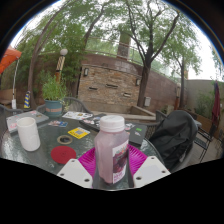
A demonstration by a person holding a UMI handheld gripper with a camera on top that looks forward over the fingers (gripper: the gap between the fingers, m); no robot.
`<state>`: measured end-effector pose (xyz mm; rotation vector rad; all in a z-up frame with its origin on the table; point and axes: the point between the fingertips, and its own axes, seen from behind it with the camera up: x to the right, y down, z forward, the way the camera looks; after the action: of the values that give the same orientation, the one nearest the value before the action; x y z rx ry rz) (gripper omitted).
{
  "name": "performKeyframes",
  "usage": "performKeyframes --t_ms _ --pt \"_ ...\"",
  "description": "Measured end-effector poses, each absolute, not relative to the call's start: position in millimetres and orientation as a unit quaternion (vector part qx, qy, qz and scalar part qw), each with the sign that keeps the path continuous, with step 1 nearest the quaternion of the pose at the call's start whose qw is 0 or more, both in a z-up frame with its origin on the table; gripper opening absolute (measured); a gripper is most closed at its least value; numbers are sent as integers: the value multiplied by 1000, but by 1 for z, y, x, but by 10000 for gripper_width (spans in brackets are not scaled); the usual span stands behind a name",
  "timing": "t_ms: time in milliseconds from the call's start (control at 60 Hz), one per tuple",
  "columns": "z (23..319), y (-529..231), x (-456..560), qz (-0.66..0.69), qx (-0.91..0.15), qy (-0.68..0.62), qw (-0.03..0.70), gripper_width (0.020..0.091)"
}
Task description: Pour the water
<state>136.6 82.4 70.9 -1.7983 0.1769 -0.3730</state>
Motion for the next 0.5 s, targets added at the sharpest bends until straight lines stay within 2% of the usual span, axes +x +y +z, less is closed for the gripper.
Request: performKeyframes --t_ms 83,167,300,383,500 --pt "96 85 117 -218 -767 28 603 412" --pt "134 93 84 -279 -749 -37 601 411" --pt "182 124 12 -404 -695 -191 564 410" --pt "194 146 -34 -491 -634 -308 513 407" --pt "181 169 -67 -608 -517 -468 381 407"
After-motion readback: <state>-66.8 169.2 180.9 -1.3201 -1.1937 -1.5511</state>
